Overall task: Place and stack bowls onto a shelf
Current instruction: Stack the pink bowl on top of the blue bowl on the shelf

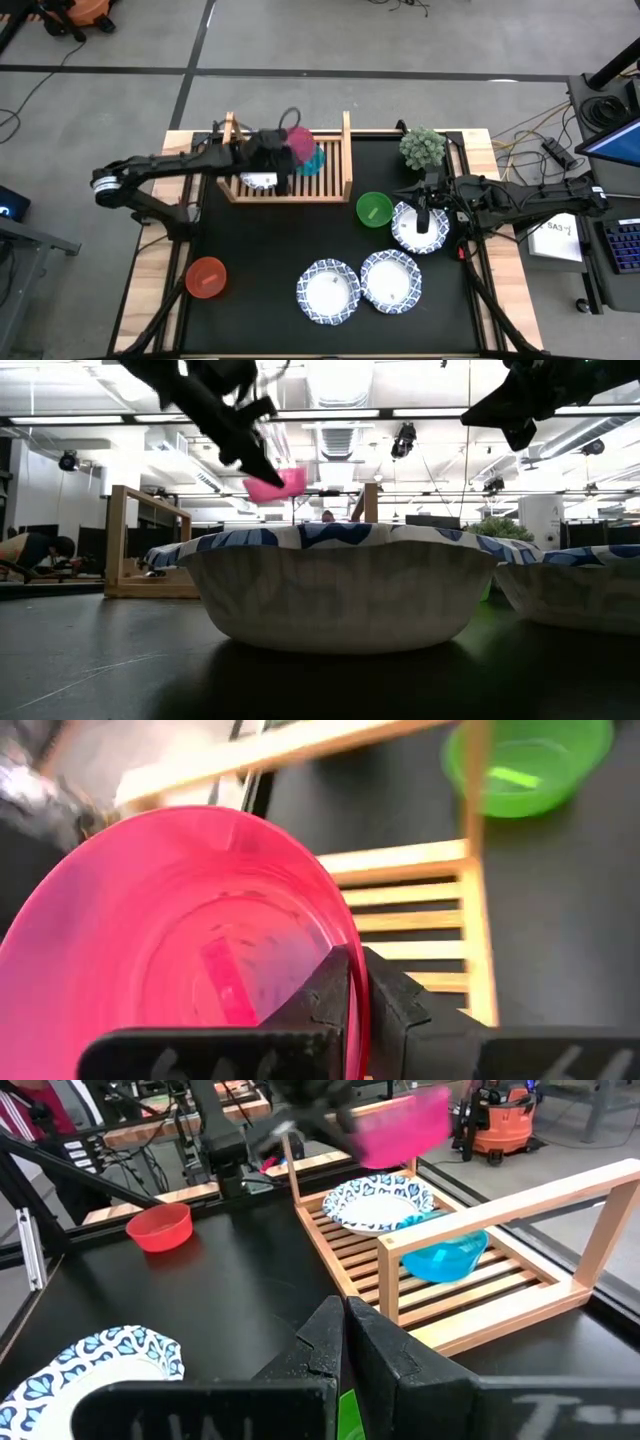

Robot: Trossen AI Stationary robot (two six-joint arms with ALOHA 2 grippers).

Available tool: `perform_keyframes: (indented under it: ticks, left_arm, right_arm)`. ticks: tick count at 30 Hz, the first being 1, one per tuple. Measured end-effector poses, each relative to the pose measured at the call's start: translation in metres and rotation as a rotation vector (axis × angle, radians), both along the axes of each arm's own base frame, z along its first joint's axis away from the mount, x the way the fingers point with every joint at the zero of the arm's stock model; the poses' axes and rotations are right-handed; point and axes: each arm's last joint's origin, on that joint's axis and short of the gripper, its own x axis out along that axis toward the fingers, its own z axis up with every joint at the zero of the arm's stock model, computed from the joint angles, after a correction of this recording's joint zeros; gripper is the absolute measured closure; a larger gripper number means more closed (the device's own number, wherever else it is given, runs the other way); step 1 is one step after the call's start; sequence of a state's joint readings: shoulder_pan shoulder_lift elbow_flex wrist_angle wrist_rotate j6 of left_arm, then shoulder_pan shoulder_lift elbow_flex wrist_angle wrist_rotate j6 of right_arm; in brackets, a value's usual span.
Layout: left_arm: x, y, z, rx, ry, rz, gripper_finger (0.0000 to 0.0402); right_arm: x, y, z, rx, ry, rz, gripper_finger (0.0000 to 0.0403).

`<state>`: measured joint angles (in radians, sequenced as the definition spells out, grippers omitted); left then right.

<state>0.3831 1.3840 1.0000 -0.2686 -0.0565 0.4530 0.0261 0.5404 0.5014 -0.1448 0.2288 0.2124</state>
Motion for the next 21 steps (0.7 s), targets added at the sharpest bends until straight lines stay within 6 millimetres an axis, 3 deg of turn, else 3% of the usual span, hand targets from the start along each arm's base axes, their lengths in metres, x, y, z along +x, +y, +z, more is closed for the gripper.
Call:
perform_keyframes:
  ticks: [4,8,15,21]
  left_arm:
    - [0.006,0.034,-0.02,-0.125,-0.056,0.019,0.0402]
    - [0.017,0.052,-0.044,-0.168,-0.019,0.049,0.0402]
    - [0.04,0.068,-0.07,-0.21,0.043,0.064,0.0402]
    - [0.048,0.073,-0.079,-0.252,0.085,0.083,0.0401]
  right_arm:
    - [0.0,0.0,0.0,-0.023,0.005,0.002,0.0394]
    - [0.0,0.0,0.0,-0.031,0.006,0.001,0.0394]
    - [0.0,0.0,0.0,-0.031,0.006,0.001,0.0394]
    - [0.0,0.0,0.0,-0.03,0.01,0.002,0.0394]
